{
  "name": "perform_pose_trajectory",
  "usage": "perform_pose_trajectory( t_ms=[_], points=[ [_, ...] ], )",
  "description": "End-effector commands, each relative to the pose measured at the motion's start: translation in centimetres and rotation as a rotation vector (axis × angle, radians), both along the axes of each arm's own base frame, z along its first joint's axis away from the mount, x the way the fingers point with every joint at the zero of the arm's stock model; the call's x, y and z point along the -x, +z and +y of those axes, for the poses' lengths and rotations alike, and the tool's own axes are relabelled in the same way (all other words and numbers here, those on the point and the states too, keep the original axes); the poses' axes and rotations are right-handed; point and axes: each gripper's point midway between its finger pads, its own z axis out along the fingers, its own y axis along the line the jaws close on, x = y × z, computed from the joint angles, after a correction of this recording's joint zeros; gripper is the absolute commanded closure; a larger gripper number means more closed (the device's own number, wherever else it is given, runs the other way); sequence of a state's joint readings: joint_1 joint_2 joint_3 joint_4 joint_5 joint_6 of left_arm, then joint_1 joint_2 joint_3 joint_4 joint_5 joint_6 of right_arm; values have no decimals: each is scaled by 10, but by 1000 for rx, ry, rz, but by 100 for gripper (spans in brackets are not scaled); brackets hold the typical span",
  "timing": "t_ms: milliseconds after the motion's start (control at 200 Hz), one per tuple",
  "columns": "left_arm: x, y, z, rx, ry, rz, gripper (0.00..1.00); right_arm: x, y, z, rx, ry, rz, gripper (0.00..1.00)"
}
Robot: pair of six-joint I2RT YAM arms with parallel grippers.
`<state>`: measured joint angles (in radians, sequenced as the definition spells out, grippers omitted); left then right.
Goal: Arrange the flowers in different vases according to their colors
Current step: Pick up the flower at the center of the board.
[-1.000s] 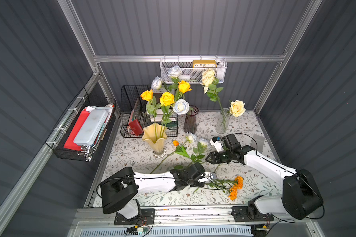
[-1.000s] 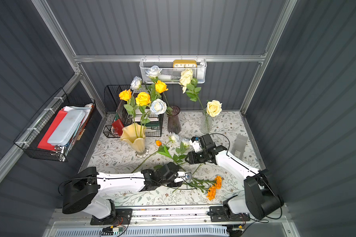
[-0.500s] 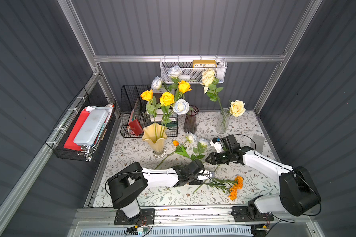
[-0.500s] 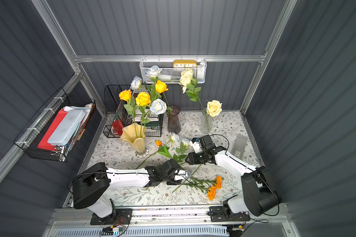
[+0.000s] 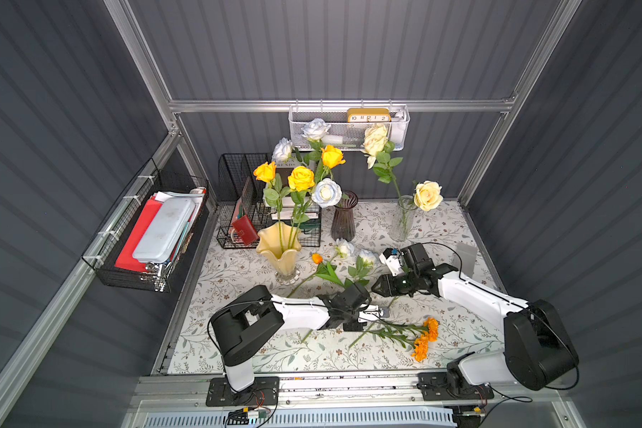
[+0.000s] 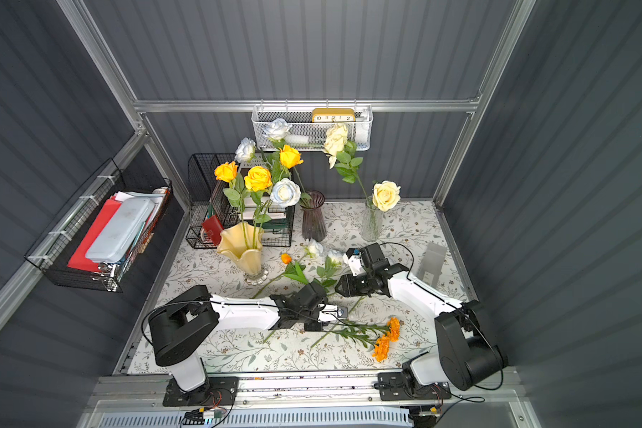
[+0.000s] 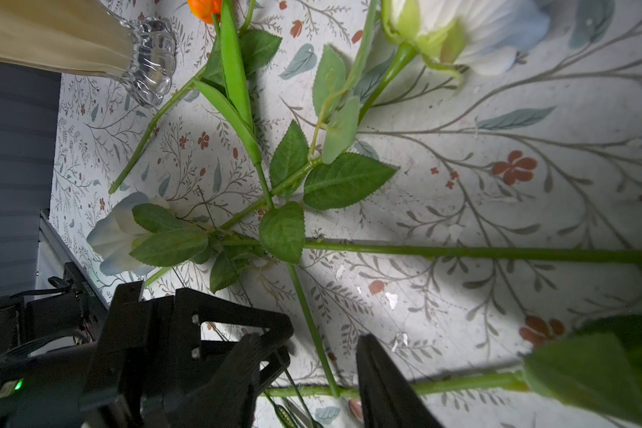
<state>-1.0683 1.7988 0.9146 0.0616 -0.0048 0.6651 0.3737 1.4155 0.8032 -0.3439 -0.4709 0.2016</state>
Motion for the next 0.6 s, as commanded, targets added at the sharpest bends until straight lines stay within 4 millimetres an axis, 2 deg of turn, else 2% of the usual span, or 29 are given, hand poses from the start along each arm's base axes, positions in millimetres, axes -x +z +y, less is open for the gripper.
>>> perform_pose_trajectory(
  t_ms=[0,145,245,445,540,555,595],
  points=[
    [8,-9,0,-32,-46,70,73,1,-3,-2,-2,-7,15,54],
    [8,-13,1,-43,-48,76,91,2,1,-2,-2,-14,10,55],
    [5,-3,-3,-16,-49,61,100,1,6,-6,13,-27,-2,55],
    [-9,38,-16,70,-18,-15,100,-3,36,-16,29,-79,-77,51],
    [-18,52,-17,91,-2,-68,100,-5,61,-19,19,-96,-148,49],
    [-19,54,-18,97,0,-76,100,-2,59,-20,28,-95,-129,48],
    [-21,59,-19,105,-2,-96,100,0,76,-23,13,-102,-177,48]
  ],
)
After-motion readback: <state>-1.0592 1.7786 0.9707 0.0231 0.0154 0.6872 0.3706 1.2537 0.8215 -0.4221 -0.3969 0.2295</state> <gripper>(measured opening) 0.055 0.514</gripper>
